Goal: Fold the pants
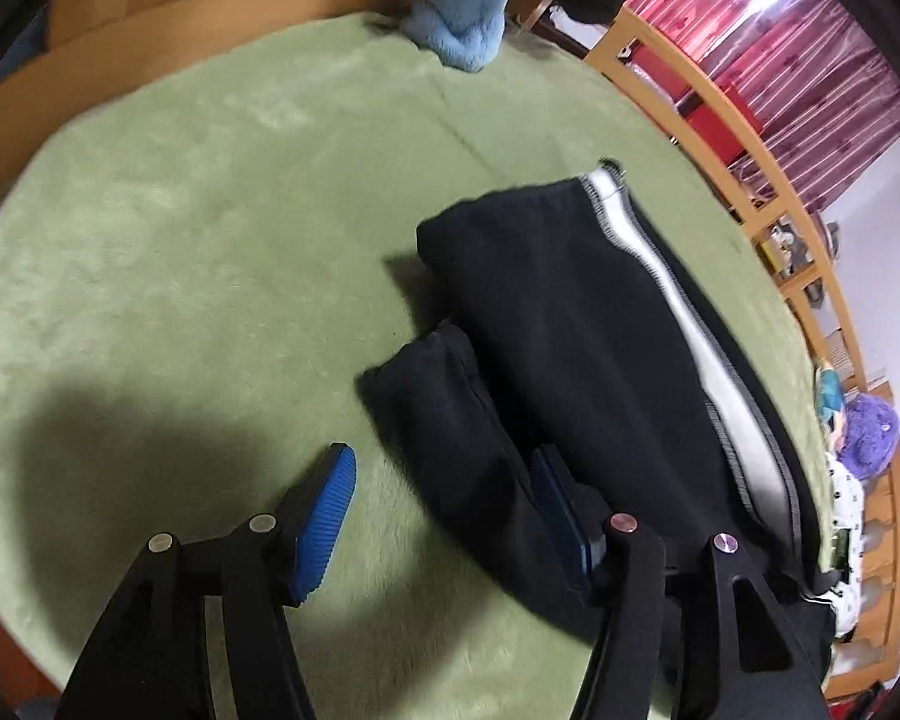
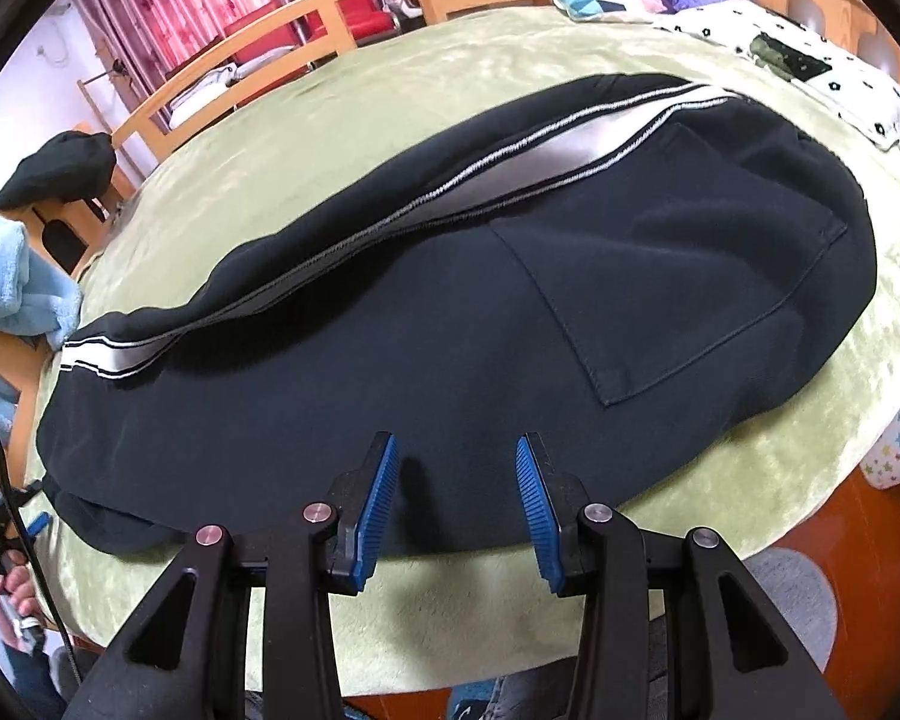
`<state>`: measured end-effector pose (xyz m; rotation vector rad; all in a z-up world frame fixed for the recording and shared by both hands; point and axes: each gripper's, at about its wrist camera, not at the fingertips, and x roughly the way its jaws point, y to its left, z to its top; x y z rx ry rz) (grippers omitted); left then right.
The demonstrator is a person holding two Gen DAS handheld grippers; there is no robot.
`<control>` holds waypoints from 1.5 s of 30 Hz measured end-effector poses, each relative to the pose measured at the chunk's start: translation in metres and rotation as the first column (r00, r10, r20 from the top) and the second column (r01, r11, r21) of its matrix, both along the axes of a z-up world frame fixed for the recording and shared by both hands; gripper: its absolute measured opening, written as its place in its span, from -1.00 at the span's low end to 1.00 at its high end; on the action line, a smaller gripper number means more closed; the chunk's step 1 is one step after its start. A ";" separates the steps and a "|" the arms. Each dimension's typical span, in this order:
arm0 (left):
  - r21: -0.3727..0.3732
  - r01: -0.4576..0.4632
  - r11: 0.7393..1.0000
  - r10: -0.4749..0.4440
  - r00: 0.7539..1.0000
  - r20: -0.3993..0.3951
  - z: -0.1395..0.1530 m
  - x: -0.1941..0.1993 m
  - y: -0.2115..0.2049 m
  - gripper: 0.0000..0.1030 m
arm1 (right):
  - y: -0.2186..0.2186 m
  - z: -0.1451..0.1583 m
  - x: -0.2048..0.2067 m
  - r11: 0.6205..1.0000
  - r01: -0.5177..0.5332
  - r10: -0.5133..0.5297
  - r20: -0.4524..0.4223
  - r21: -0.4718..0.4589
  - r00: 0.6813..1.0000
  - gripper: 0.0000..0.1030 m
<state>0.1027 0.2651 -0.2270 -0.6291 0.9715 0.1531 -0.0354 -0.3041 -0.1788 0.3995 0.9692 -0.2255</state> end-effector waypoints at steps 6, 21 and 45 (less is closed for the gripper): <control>0.048 -0.044 0.998 0.045 0.999 -0.011 -0.011 0.033 -0.005 -0.72 | 0.006 0.003 -0.012 0.999 0.032 -0.032 -0.015 -0.006 0.999 -0.20; -0.072 -0.094 0.993 0.095 0.995 0.016 -0.009 -0.034 0.050 -0.68 | 0.021 0.011 -0.012 1.000 0.002 -0.002 -0.009 -0.024 1.000 -0.20; -0.055 -0.092 0.994 0.094 0.995 0.041 0.018 0.039 0.014 -0.93 | -0.016 -0.005 -0.036 0.996 0.088 -0.087 -0.050 0.018 0.995 -0.20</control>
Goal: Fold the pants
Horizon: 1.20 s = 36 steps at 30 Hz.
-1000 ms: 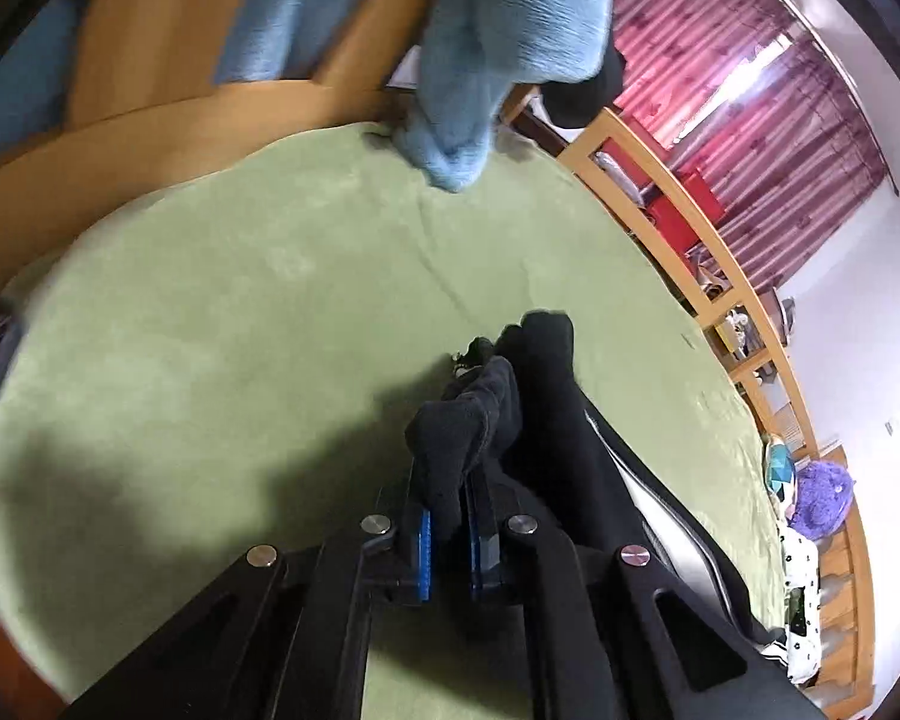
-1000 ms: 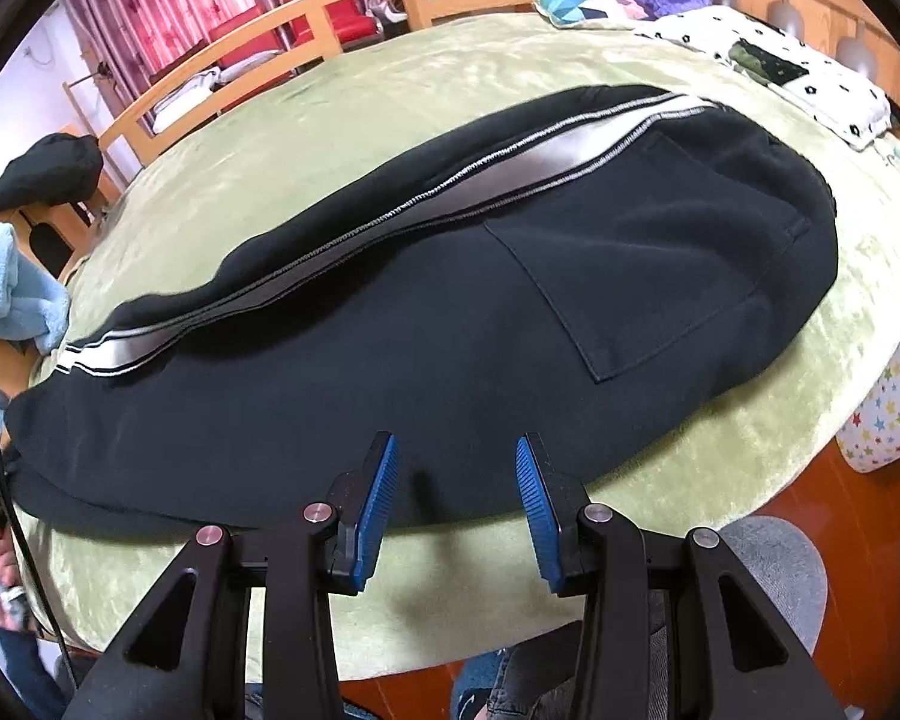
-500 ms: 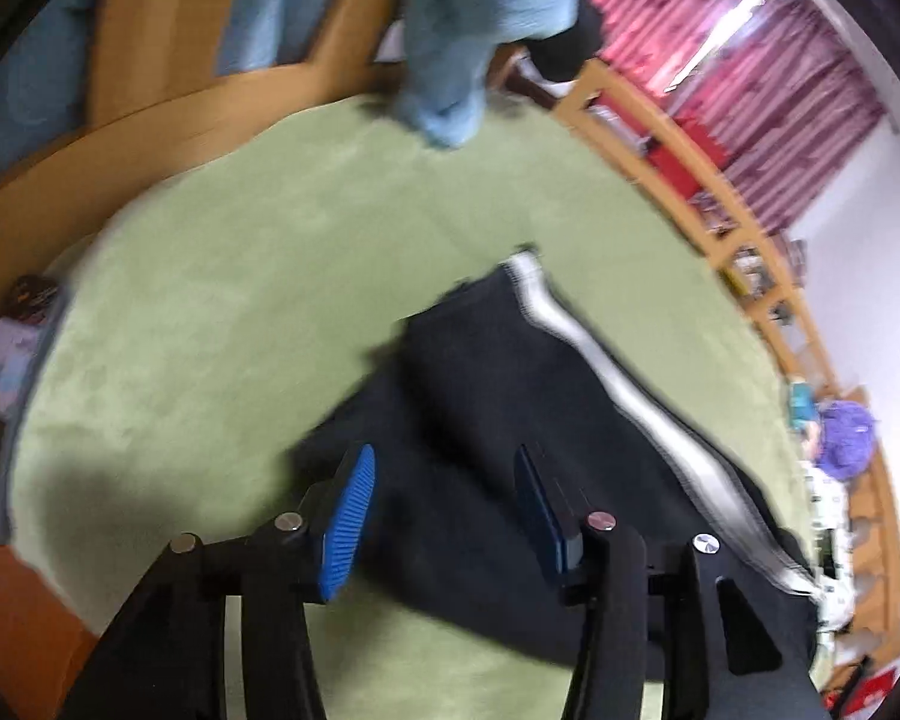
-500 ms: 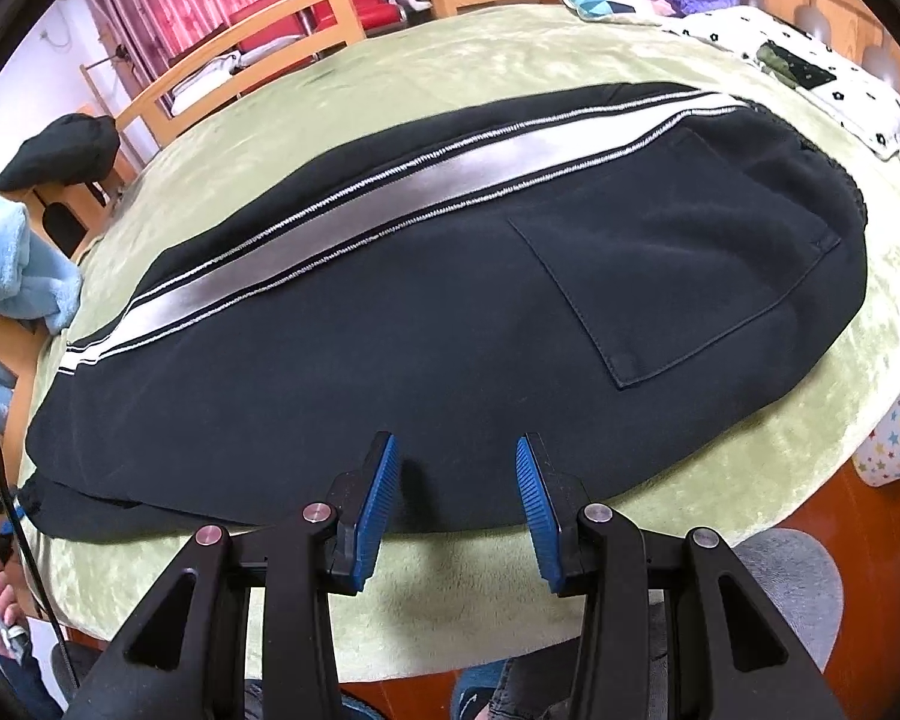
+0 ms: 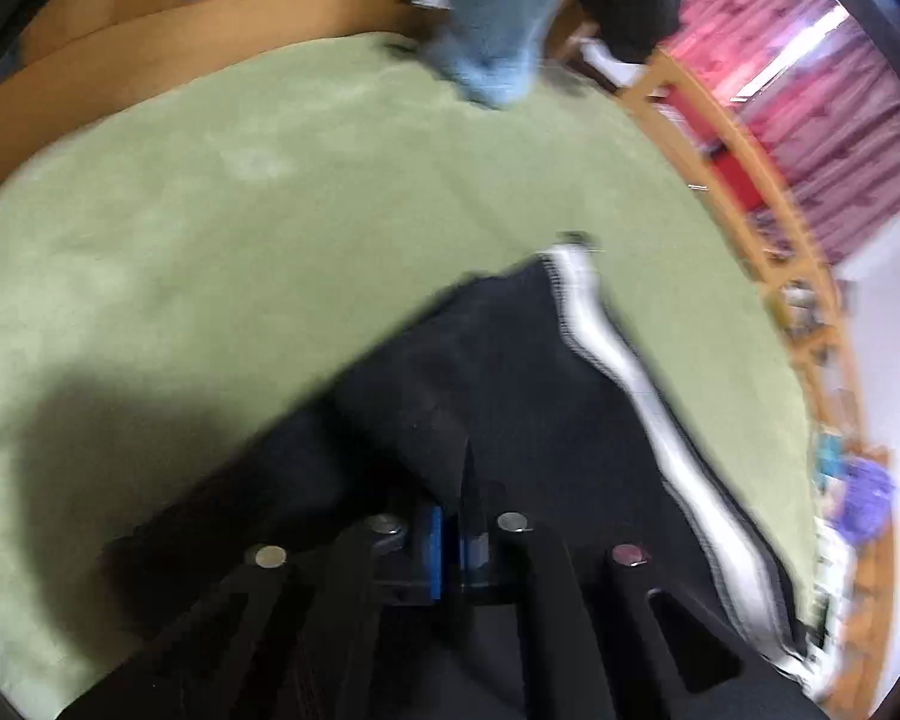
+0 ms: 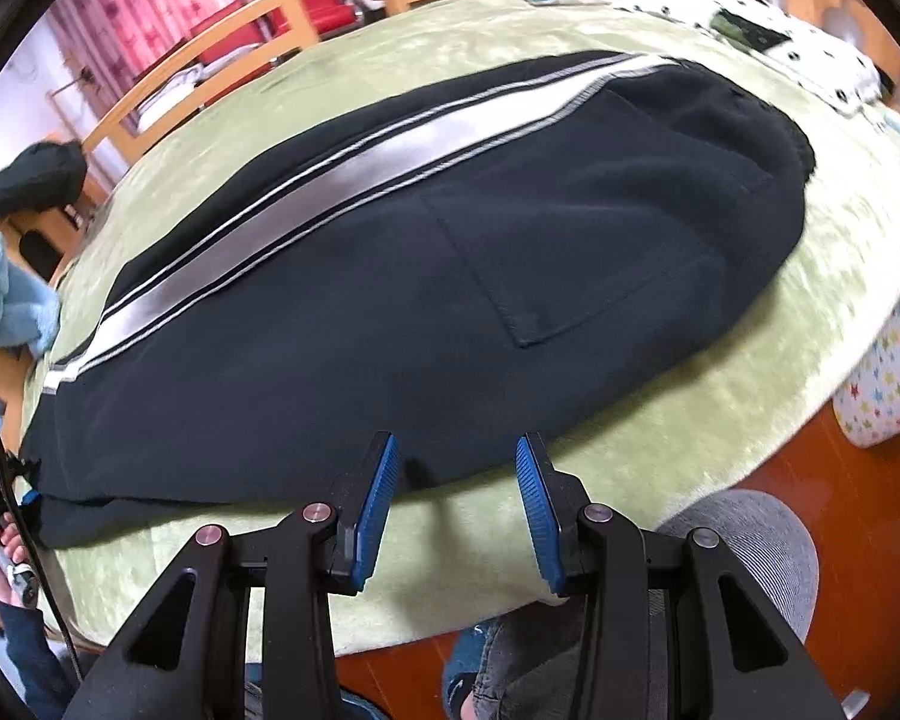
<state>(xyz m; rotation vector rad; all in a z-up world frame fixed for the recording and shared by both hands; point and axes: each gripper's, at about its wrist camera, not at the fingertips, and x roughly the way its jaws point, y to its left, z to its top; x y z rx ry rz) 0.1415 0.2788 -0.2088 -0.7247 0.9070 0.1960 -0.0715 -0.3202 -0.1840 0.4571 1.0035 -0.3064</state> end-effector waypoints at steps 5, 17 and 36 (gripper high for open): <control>-0.006 -0.017 1.000 0.017 0.989 0.146 0.064 -0.055 0.007 -0.93 | 0.005 0.005 0.004 1.000 -0.013 0.013 0.025 -0.019 1.000 -0.20; -0.027 -0.078 0.997 0.076 0.994 -0.082 -0.008 -0.102 0.015 -0.31 | -0.015 0.011 -0.003 0.999 -0.046 0.046 0.057 -0.016 0.997 -0.20; -0.127 0.187 0.974 -0.191 0.981 -0.018 -0.005 -0.091 -0.098 0.15 | -0.055 -0.014 -0.015 0.997 0.011 -0.016 0.055 0.075 0.998 -0.11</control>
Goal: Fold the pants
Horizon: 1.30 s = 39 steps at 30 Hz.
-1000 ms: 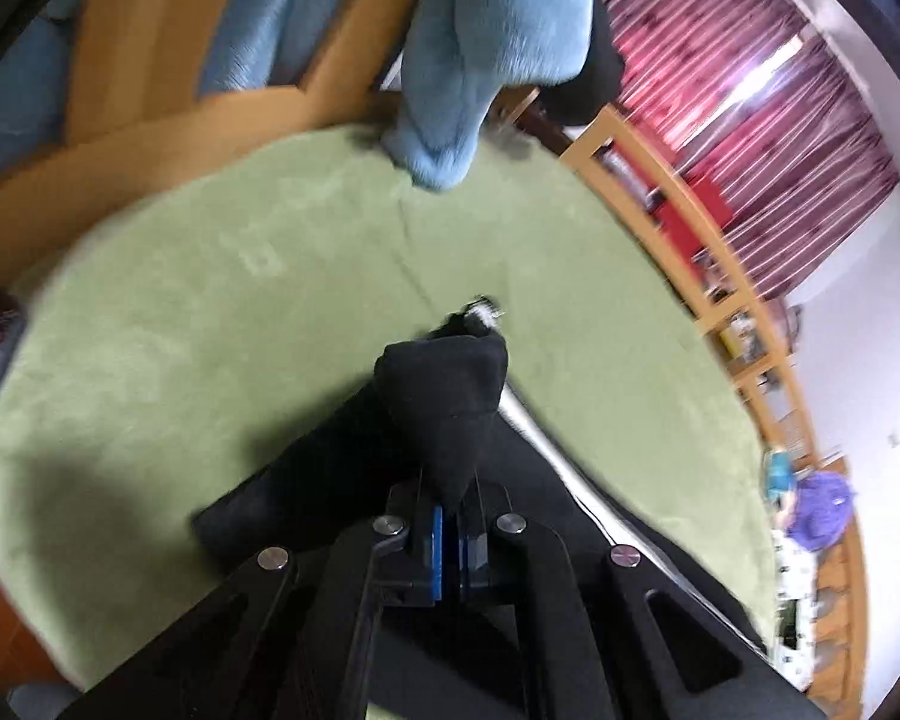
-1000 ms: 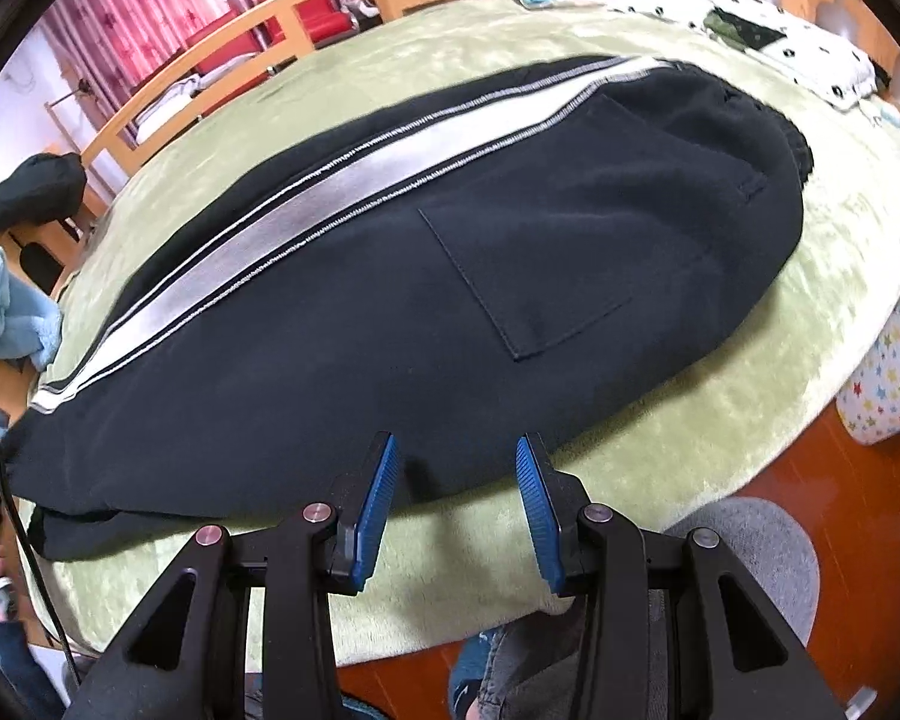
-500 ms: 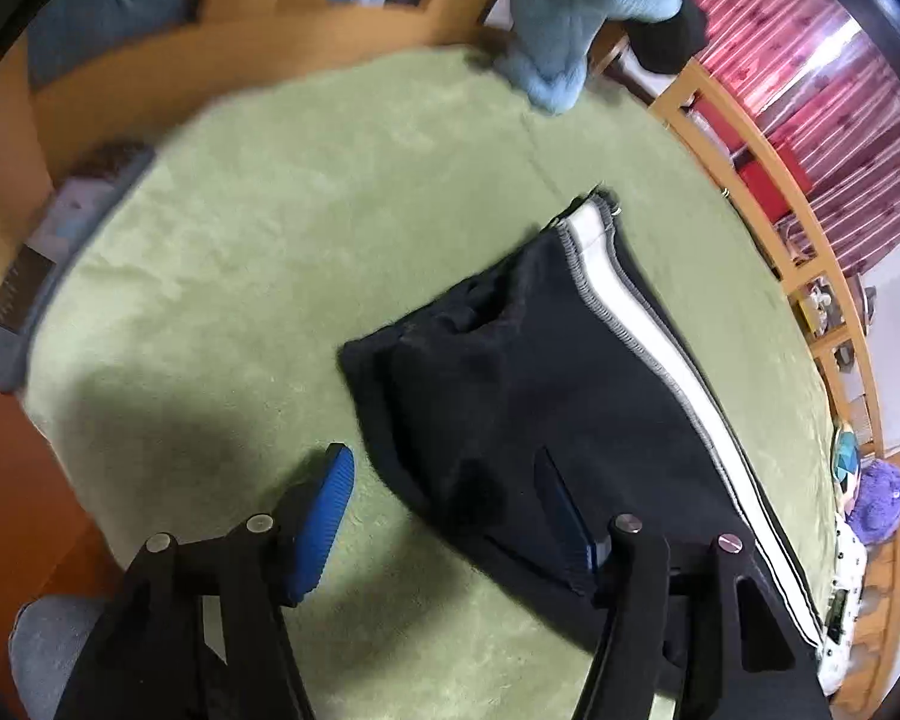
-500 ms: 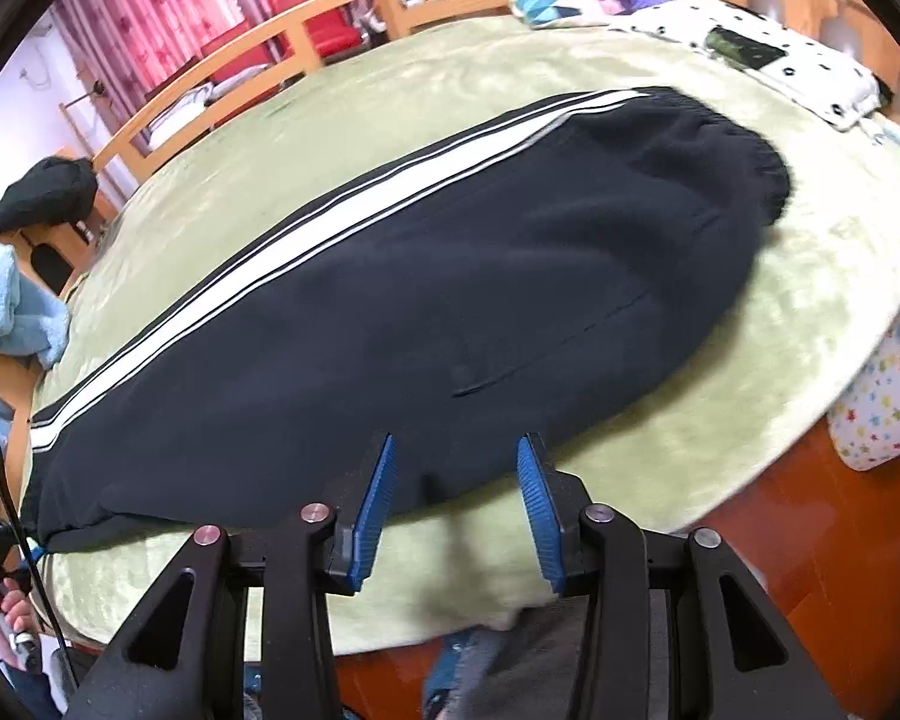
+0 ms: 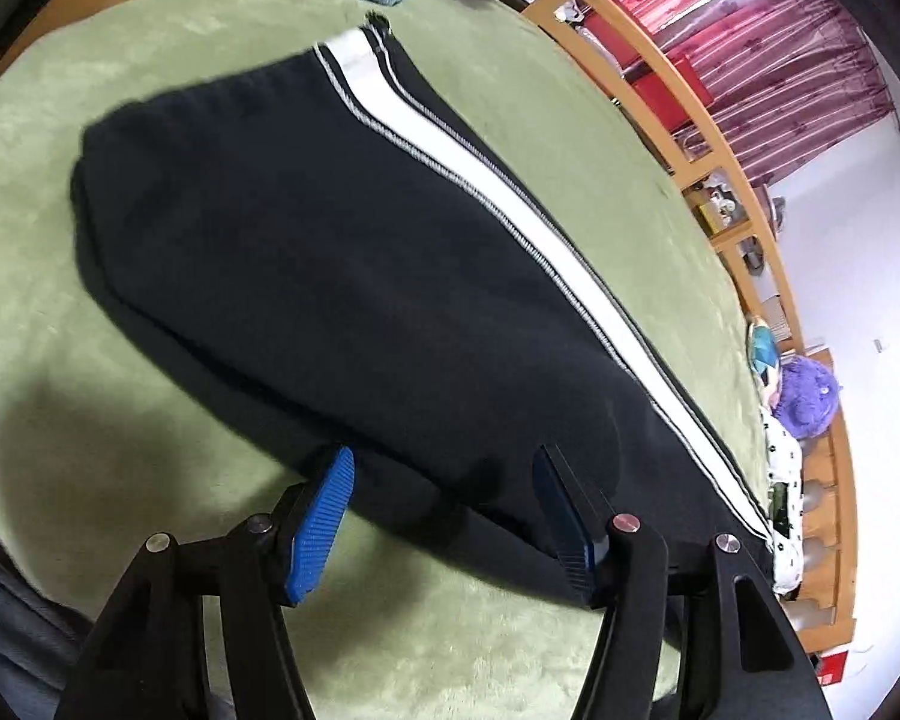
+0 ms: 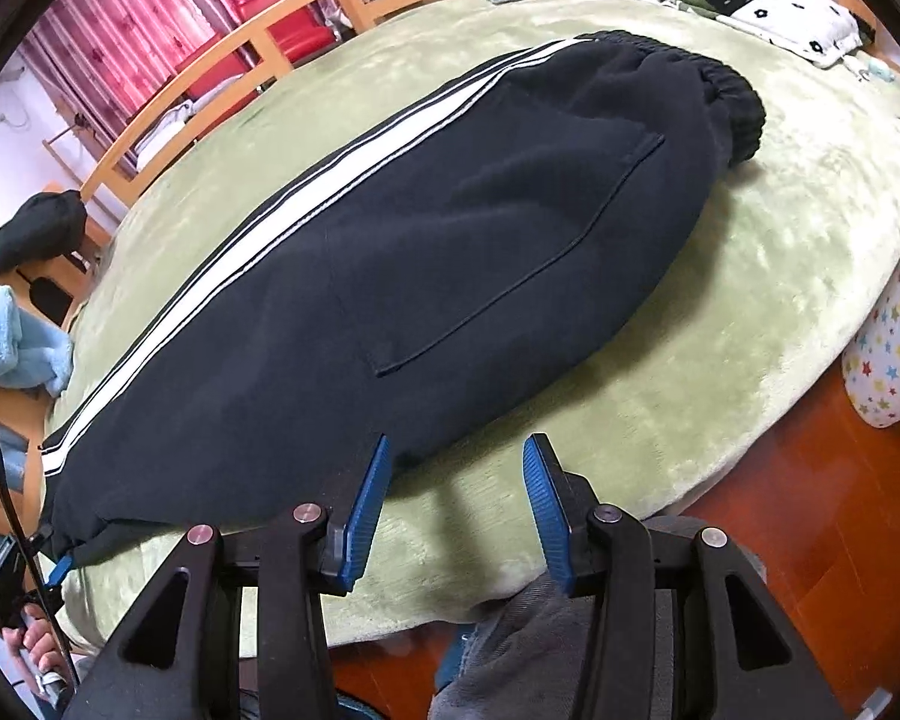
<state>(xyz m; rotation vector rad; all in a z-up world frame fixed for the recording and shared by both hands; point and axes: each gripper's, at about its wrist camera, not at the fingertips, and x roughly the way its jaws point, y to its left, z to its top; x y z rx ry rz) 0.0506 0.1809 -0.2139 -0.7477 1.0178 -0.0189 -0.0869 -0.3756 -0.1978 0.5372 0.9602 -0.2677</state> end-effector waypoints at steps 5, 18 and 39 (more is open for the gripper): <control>-0.027 -0.061 0.998 0.061 0.998 0.002 -0.009 0.001 0.002 -0.24 | 0.007 -0.001 0.002 1.000 -0.013 0.013 0.001 0.010 1.000 -0.11; -0.049 -0.005 0.999 0.005 1.000 0.001 -0.001 -0.035 0.022 -0.82 | 0.018 -0.002 0.007 1.000 -0.030 0.030 -0.021 -0.005 0.999 -0.11; -0.093 -0.062 0.994 0.067 0.996 0.058 0.002 -0.021 0.041 -0.90 | 0.055 0.012 0.026 0.995 -0.079 0.075 -0.062 -0.062 0.995 -0.11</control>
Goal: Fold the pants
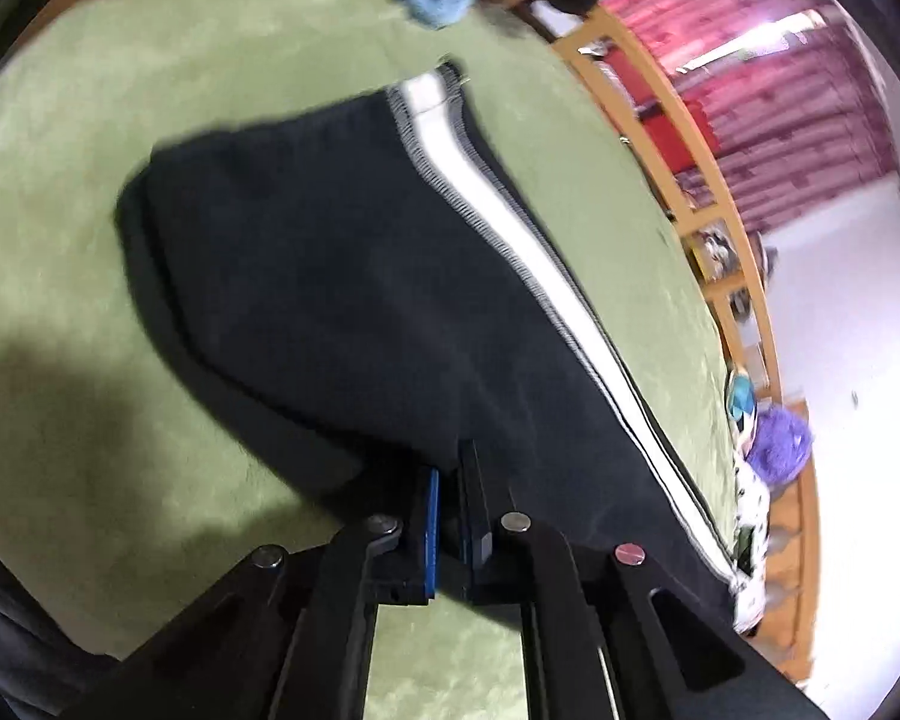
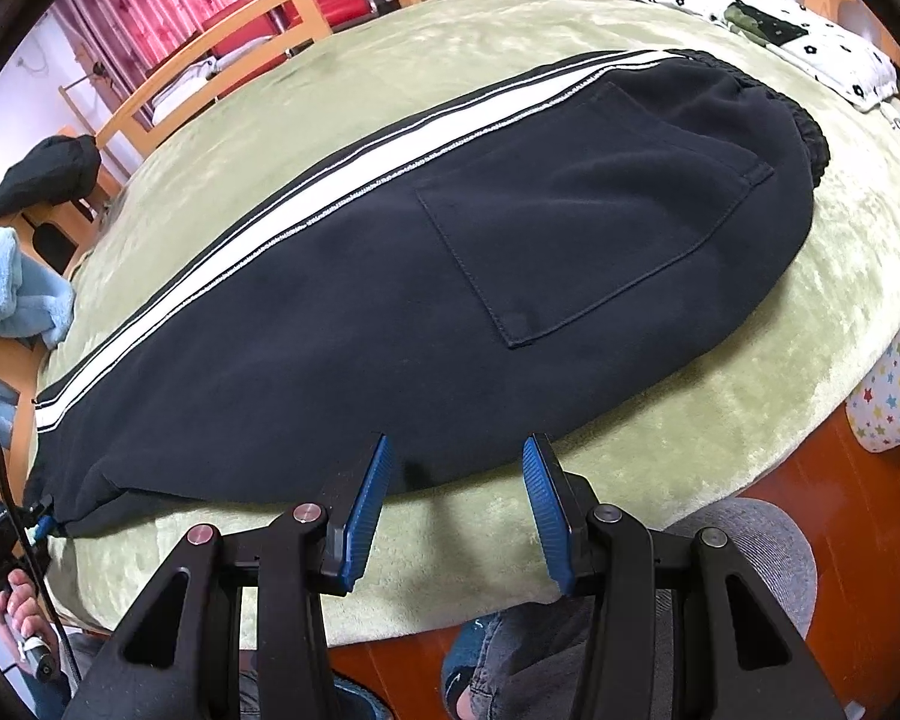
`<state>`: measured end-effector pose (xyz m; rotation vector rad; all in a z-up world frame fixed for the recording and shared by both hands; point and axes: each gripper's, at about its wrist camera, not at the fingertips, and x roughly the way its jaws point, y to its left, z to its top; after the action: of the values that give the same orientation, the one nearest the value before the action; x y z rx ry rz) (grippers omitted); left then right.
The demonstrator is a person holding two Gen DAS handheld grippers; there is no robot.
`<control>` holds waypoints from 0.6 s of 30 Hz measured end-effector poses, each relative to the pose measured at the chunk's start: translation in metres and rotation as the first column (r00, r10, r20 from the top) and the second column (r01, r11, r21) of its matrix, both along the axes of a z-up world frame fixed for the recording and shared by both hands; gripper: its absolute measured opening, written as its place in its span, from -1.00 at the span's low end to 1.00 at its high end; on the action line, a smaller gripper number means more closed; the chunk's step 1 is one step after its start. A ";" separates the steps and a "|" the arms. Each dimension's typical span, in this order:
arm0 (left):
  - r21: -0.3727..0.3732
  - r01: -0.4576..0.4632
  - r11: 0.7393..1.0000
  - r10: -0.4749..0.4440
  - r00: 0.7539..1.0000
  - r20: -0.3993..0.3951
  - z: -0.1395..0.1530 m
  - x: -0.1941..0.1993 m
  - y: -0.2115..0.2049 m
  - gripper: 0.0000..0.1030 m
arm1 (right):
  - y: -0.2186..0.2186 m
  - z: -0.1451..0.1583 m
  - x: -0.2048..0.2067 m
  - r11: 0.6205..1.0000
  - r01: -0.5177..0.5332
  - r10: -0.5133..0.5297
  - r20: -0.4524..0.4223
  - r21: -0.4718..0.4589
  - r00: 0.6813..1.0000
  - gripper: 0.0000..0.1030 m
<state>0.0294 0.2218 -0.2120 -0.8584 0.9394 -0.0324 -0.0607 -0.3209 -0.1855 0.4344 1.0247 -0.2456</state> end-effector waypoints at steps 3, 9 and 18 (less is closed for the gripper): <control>-0.008 0.020 1.000 -0.020 0.999 0.040 0.014 -0.012 0.004 -0.90 | 0.000 0.003 0.000 1.000 0.002 -0.002 0.000 -0.013 1.000 -0.11; -0.007 0.050 0.999 -0.050 0.992 -0.112 -0.020 -0.005 0.001 -0.81 | 0.000 0.002 0.001 1.000 0.011 -0.012 -0.009 -0.017 1.000 -0.12; 0.157 -0.098 0.983 0.108 0.992 -0.057 0.003 -0.024 0.047 0.04 | -0.010 0.005 -0.002 0.997 0.027 -0.028 -0.014 -0.069 1.000 -0.12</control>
<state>0.0053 0.2684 -0.2087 -0.7669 0.9444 0.1571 -0.0632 -0.3312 -0.1807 0.3851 1.0223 -0.3082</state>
